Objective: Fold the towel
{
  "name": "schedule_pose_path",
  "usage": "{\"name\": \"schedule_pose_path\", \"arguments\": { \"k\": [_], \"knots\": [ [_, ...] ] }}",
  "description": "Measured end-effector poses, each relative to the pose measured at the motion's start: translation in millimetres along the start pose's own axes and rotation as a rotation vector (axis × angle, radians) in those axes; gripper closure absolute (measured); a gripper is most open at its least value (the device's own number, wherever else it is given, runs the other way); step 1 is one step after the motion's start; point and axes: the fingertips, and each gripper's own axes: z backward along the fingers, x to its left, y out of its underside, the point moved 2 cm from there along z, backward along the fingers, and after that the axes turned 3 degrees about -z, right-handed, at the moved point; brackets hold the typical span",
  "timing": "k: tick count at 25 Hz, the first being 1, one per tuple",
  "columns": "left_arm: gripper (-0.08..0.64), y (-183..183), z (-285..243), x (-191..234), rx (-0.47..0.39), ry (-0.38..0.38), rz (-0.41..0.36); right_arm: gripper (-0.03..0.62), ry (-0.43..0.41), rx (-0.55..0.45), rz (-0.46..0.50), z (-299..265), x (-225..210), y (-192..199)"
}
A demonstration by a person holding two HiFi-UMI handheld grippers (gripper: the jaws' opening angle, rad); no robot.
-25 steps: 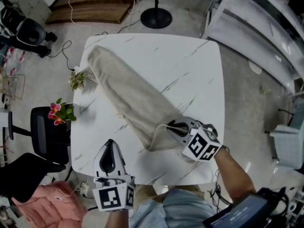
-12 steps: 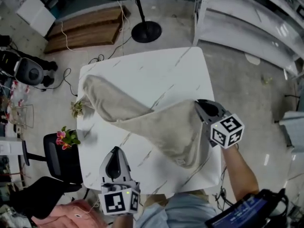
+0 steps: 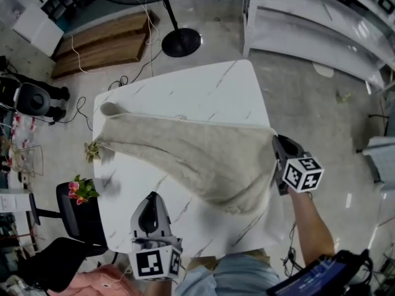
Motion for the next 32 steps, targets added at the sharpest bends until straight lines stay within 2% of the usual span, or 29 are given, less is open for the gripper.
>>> {"name": "schedule_pose_path", "arguments": {
  "k": [4, 9, 14, 19, 21, 22, 25, 30, 32],
  "knots": [
    [0.552, 0.5, -1.9, -3.1, 0.008, 0.004, -0.006, 0.558, 0.047, -0.022, -0.012, 1.6, -14.7, -4.1],
    [0.552, 3.8, -3.1, -5.3, 0.018, 0.002, -0.008, 0.558, 0.171, -0.047, -0.115, 12.4, -61.5, 0.9],
    [0.552, 5.6, -4.2, -4.2, 0.024, 0.001, -0.008, 0.555, 0.193, -0.034, -0.12, 11.7, -68.6, 7.5],
    [0.552, 4.9, 0.0, 0.1, 0.017, -0.002, -0.01, 0.555, 0.28, -0.024, -0.153, 19.0, -86.4, 17.0],
    [0.552, 6.4, 0.9, 2.0, 0.016, -0.003, -0.007, 0.552, 0.263, -0.006, -0.173, 18.6, -88.1, 23.1],
    [0.551, 7.8, 0.7, 3.3, 0.017, -0.004, -0.006, 0.529, 0.239, 0.004, -0.185, 17.1, -86.1, 25.7],
    [0.552, 10.1, -1.3, 8.5, 0.009, 0.0, -0.008, 0.397, 0.168, -0.01, -0.188, 14.9, -71.2, 18.2],
    [0.551, 11.0, 4.2, 0.7, -0.016, 0.07, -0.013, 0.379, 0.139, -0.068, -0.105, 54.1, -34.8, -6.5],
    [0.551, 5.9, 8.7, -3.5, -0.036, 0.104, -0.016, 0.399, 0.092, -0.06, -0.049, 74.2, -9.6, -8.0]
  ]
}}
